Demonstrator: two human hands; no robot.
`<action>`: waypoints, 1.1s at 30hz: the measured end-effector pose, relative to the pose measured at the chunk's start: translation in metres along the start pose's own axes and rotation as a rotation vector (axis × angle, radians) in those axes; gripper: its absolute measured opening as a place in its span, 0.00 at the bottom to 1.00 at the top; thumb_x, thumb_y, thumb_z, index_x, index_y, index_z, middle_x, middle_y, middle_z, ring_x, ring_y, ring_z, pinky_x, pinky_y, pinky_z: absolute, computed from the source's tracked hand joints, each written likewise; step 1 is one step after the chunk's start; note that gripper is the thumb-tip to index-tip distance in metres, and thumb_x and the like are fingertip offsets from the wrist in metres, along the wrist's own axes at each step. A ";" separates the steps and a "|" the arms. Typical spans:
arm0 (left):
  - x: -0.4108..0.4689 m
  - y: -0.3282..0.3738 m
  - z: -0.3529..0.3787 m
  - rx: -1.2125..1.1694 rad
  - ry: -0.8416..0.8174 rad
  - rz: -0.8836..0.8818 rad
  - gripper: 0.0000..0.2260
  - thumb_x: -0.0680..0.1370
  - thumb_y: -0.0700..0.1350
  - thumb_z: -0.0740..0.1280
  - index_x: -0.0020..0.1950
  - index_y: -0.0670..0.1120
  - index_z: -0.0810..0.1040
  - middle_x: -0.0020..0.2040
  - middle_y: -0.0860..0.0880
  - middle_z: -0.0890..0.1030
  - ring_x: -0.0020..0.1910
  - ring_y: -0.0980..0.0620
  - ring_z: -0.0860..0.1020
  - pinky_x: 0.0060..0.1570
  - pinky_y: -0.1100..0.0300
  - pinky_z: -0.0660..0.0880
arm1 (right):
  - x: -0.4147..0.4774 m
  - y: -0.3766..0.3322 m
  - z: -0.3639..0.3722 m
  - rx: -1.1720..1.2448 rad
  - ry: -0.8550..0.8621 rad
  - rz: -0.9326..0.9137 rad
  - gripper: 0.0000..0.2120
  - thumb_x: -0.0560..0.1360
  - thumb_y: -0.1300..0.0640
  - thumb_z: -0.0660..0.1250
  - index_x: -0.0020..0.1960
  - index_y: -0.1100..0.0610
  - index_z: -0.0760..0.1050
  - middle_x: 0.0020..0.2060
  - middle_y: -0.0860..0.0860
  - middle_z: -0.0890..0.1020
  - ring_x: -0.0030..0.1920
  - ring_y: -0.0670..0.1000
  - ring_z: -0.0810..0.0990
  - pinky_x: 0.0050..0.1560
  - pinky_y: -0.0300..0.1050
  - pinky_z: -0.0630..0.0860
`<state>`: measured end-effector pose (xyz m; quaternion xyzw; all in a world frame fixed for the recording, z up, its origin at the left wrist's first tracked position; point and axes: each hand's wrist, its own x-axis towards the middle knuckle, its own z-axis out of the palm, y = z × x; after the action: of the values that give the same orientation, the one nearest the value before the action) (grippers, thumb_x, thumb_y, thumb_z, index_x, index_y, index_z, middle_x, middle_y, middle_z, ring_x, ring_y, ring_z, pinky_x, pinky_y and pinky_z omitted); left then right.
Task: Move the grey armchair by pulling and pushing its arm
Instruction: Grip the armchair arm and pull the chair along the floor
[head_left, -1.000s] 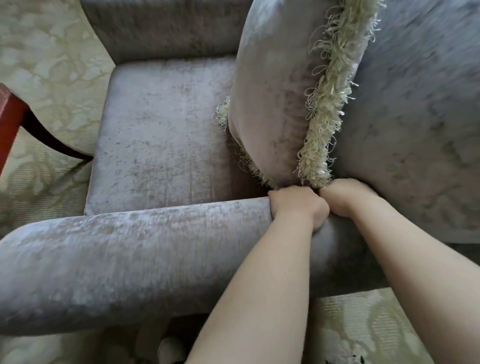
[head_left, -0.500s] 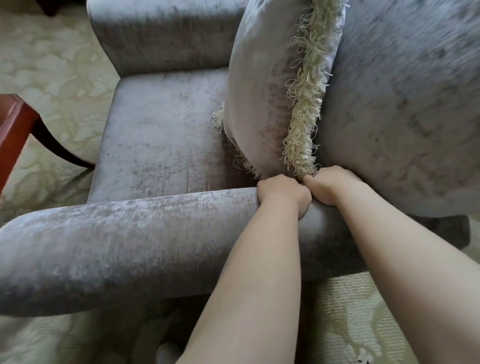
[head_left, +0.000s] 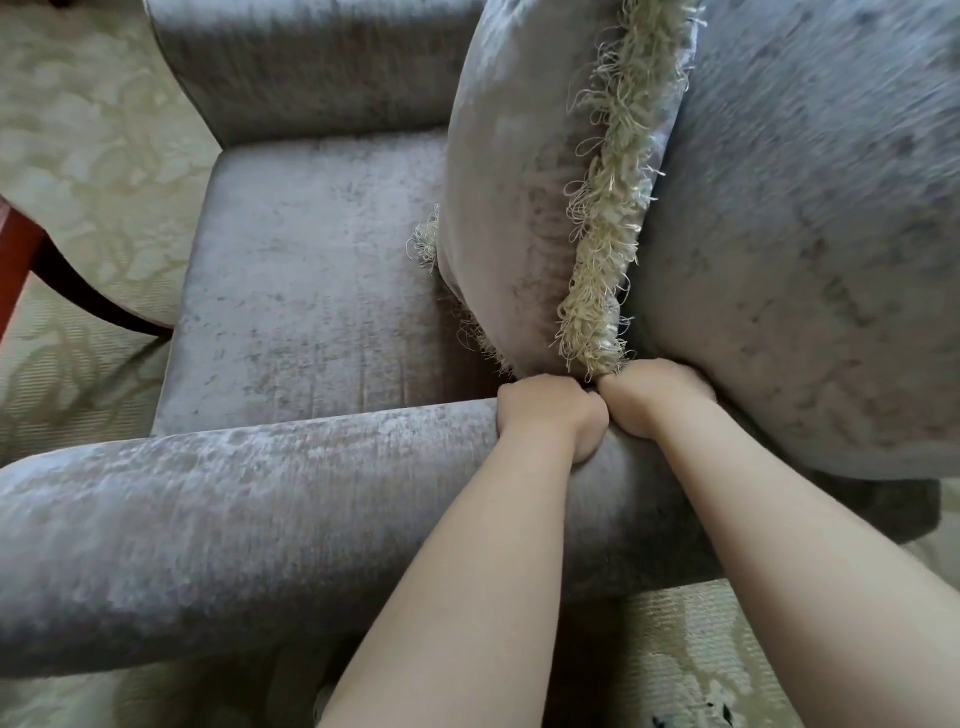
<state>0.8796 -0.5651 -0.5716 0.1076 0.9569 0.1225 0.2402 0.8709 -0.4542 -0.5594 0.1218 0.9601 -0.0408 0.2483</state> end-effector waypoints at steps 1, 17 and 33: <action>0.000 0.001 -0.001 0.003 -0.003 -0.006 0.20 0.78 0.50 0.50 0.57 0.44 0.78 0.58 0.43 0.79 0.56 0.42 0.76 0.45 0.53 0.64 | 0.000 0.000 0.000 0.001 -0.002 -0.002 0.21 0.76 0.46 0.52 0.58 0.54 0.77 0.59 0.57 0.79 0.56 0.59 0.77 0.45 0.46 0.68; -0.033 -0.002 0.004 0.051 -0.108 0.012 0.19 0.79 0.50 0.51 0.57 0.44 0.78 0.57 0.43 0.79 0.54 0.43 0.76 0.46 0.54 0.66 | -0.037 0.001 0.018 -0.013 -0.007 0.018 0.23 0.75 0.46 0.53 0.60 0.57 0.76 0.59 0.60 0.78 0.56 0.61 0.76 0.46 0.46 0.69; -0.074 -0.139 -0.031 0.011 -0.164 -0.082 0.27 0.78 0.62 0.50 0.65 0.44 0.72 0.64 0.42 0.73 0.63 0.42 0.70 0.62 0.45 0.61 | -0.035 -0.118 -0.019 -0.436 -0.481 0.247 0.22 0.80 0.50 0.54 0.72 0.55 0.63 0.69 0.51 0.68 0.70 0.54 0.66 0.66 0.50 0.67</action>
<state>0.9081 -0.7223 -0.5532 0.0793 0.9383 0.0982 0.3219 0.8612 -0.5729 -0.5236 0.1683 0.8382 0.1680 0.4908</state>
